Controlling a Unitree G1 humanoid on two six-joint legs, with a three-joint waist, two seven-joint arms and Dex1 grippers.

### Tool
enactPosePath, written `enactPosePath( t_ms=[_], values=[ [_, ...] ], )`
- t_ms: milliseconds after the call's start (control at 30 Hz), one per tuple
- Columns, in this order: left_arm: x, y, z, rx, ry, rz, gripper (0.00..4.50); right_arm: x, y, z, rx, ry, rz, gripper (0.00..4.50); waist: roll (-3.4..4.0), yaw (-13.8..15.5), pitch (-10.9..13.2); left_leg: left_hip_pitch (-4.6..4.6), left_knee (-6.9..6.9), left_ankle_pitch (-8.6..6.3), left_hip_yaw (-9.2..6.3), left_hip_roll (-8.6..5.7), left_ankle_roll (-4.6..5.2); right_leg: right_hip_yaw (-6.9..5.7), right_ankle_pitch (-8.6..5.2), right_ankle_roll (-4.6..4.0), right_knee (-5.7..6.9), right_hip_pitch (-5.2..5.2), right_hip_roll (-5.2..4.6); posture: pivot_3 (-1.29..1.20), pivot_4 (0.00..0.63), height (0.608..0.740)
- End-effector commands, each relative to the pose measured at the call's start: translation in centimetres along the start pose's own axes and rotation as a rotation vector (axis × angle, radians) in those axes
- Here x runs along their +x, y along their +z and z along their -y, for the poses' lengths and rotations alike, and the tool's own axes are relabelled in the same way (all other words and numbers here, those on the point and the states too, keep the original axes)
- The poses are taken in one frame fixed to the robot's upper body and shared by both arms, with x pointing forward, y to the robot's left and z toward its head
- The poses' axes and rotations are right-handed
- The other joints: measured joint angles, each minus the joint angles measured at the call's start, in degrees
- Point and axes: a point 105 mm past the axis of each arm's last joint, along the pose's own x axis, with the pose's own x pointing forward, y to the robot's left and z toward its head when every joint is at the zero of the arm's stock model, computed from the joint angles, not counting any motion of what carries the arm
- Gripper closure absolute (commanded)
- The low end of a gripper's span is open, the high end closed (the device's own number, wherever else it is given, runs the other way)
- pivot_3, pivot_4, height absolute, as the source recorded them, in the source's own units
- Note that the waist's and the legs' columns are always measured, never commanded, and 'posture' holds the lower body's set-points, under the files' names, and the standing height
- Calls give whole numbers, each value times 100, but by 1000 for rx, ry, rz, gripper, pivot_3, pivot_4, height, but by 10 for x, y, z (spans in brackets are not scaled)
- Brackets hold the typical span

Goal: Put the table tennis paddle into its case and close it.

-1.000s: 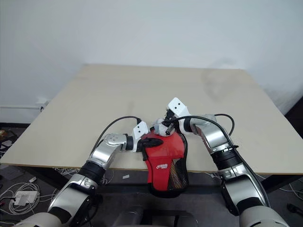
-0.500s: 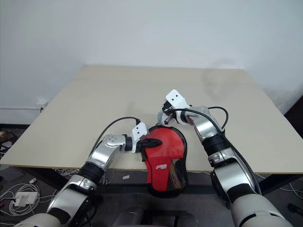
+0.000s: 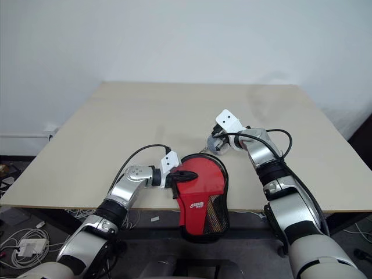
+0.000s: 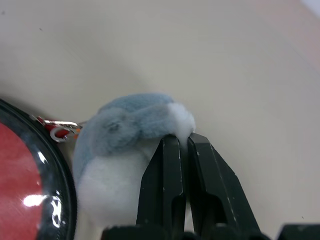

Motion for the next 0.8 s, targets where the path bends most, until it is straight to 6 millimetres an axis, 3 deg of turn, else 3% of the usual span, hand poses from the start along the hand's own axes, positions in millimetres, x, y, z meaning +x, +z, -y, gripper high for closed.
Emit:
enactPosePath(
  t_ms=[33,433,800],
  values=[
    [-10,-59,13,-141,-12,-179,4500,-14,17,24,-49,-67,47,4404,0,0,0,5,-1,0,0,0,1,1,0,0,-1,4,-1,0,0,707],
    [-10,-60,13,-138,-17,-191,4500,-41,-11,42,-86,-45,-12,4404,0,6,0,18,-6,-5,0,2,7,9,-1,-1,-5,11,-15,0,0,707],
    [-8,-62,14,-133,-26,-199,4500,-83,-44,51,-158,31,-91,4404,2,21,-1,18,-1,-29,-6,4,44,10,-1,-2,-9,13,-33,0,0,707]
  ],
)
